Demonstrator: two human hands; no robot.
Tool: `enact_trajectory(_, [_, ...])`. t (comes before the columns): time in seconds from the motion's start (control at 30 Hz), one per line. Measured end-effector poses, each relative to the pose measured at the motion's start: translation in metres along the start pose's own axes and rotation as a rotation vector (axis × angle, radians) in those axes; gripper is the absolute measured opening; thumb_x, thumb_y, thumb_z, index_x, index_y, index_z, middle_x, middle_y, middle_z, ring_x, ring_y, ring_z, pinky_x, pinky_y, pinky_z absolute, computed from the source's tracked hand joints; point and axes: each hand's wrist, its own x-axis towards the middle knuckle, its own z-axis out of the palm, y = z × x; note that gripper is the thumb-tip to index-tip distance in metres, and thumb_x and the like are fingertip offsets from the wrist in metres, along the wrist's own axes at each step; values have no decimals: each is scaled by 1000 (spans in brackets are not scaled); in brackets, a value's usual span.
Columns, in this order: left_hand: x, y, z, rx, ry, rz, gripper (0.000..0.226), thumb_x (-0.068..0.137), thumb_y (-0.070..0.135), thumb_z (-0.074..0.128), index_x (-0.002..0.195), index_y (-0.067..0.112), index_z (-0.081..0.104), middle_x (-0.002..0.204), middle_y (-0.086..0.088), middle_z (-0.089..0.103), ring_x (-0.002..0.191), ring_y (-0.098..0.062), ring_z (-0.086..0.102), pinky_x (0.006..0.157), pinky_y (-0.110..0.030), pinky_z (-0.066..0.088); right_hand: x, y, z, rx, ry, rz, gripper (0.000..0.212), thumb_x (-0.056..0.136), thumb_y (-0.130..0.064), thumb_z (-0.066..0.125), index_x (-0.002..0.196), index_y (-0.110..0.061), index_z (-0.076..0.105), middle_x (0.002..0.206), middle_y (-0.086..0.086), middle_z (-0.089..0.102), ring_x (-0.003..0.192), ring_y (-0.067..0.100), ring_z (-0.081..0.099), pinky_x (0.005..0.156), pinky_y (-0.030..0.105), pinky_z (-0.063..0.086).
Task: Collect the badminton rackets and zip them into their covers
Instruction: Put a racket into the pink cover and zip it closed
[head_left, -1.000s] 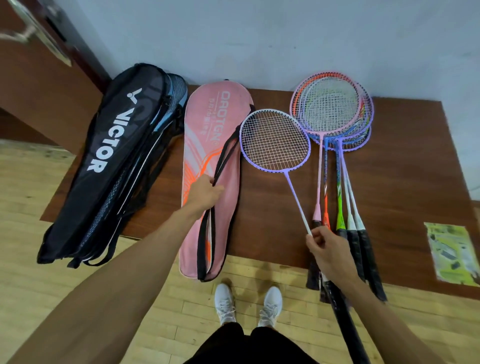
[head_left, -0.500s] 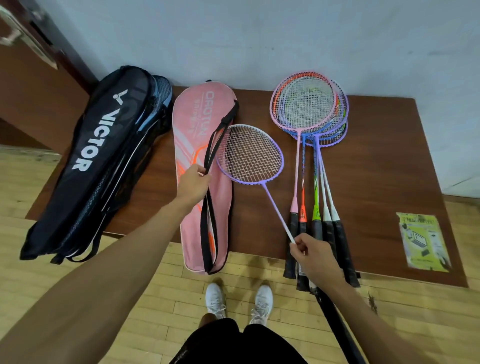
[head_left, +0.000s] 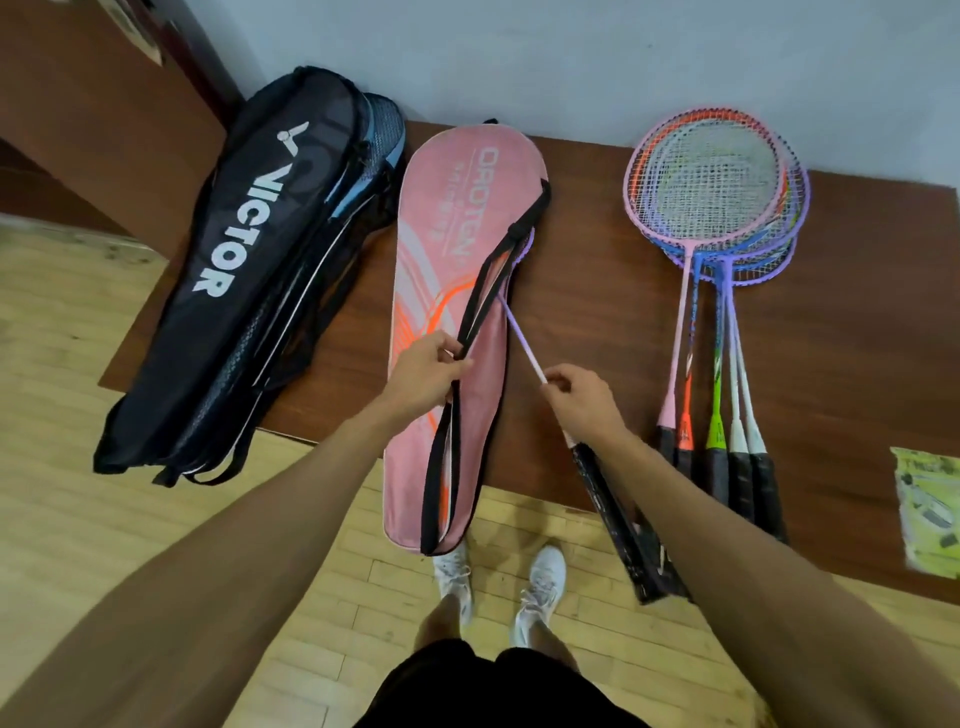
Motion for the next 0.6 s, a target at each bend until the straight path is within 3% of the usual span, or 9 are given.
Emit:
enact_trajectory(0.13, [11,-11,-10,-41,-54,1,12,90,14,63,97,8,57,75,-11,57,58,-20,56,48,-24,48,29,-22,31,138,12,132,29,87,-14,64,116,-12,64,100,0,64,98,19,62,86,27,46])
enact_trajectory(0.27, [20,-19,-17,-75,-109,14,16,89,16,63,100,7,56,75,-10,54,59,-21,55,51,-30,48,50,-40,57,241,71,151,25,87,-12,64,112,-9,67,103,4,68,93,15,62,84,26,48])
enact_trajectory(0.37, [26,-25,-21,-81,-133,41,19,90,18,62,104,7,56,78,-11,53,62,-22,55,51,-33,51,59,-40,65,286,65,202,21,86,-13,64,106,-13,68,97,4,70,90,22,68,87,43,55])
enact_trajectory(0.5, [30,-29,-22,-92,-168,71,16,91,19,61,103,10,55,80,-10,51,59,-22,54,44,-29,53,45,-31,57,175,106,178,20,85,-18,63,104,-15,67,96,0,70,90,18,67,87,40,55])
enact_trajectory(0.6, [30,-31,-20,-75,-165,85,17,91,19,61,104,11,55,81,-11,54,59,-26,59,45,-33,56,22,-23,54,26,-62,210,31,83,-38,69,105,-16,66,94,-1,70,85,17,66,80,36,56])
